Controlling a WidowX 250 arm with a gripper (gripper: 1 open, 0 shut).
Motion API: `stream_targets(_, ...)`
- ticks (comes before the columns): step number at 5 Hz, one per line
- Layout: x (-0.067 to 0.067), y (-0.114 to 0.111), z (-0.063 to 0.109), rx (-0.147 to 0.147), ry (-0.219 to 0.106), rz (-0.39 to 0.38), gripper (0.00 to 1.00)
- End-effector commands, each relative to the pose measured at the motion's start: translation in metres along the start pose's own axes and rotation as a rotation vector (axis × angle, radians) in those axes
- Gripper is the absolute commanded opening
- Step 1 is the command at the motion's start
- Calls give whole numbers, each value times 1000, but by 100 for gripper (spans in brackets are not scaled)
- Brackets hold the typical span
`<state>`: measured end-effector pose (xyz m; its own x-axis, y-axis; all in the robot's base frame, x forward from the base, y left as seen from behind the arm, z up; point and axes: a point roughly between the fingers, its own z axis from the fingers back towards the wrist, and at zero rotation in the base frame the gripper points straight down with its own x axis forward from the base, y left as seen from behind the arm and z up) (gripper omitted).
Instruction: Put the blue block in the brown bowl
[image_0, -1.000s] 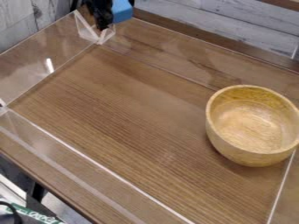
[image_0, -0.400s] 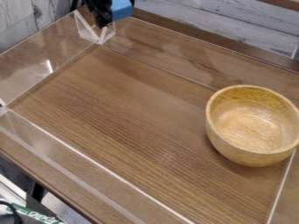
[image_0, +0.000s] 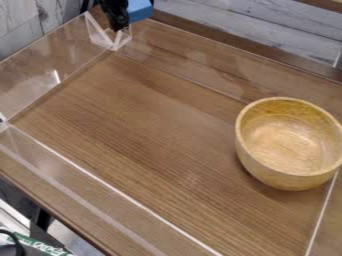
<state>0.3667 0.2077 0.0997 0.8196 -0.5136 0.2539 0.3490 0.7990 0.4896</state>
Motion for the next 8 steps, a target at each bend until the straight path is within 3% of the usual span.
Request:
stream_targets(1,12,19,42,87,-65,28,0)
stream_targets(4,17,-5,68,50,-90,79,0)
stream_targets(8,19,-32,100,-9,-97,132,0)
